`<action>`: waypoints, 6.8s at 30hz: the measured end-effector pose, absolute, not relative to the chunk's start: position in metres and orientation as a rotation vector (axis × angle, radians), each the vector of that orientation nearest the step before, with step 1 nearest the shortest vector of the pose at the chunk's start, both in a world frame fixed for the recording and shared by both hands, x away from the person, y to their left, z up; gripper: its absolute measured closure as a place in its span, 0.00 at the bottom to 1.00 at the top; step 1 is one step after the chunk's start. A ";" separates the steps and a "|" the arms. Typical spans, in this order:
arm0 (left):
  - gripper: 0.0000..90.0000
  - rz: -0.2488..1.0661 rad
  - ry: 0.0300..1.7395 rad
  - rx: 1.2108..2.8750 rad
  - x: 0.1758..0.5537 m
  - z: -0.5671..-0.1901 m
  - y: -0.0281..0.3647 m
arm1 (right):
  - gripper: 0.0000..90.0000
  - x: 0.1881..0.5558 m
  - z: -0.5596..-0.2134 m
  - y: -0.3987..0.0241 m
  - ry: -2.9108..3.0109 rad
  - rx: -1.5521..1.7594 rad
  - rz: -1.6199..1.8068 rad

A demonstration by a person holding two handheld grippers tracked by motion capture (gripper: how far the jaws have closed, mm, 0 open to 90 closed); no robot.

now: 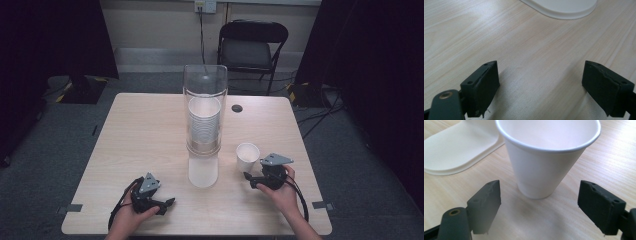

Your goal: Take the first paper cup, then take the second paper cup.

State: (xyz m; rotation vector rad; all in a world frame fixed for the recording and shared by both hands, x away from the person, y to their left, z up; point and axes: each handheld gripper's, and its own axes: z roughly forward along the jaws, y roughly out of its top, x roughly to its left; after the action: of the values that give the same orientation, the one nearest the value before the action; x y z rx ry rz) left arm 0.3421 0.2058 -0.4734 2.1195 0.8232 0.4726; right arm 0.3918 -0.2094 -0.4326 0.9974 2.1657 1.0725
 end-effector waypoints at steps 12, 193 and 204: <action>0.15 0.473 0.823 2.120 0.342 -0.473 0.206 | 0.22 0.370 -0.433 -0.214 2.212 0.988 1.115; 0.12 0.473 0.835 2.118 0.342 -0.474 0.204 | 0.41 0.386 -0.448 -0.099 2.389 0.756 1.234; 0.12 0.472 0.834 2.118 0.342 -0.474 0.204 | 0.40 0.384 -0.450 -0.123 2.395 0.763 1.183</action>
State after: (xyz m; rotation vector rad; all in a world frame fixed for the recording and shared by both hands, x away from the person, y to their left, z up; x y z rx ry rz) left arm 0.3416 0.2039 -0.4740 2.1181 0.8343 0.4716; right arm 0.3843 -0.1232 -0.4504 0.7635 2.3948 1.1831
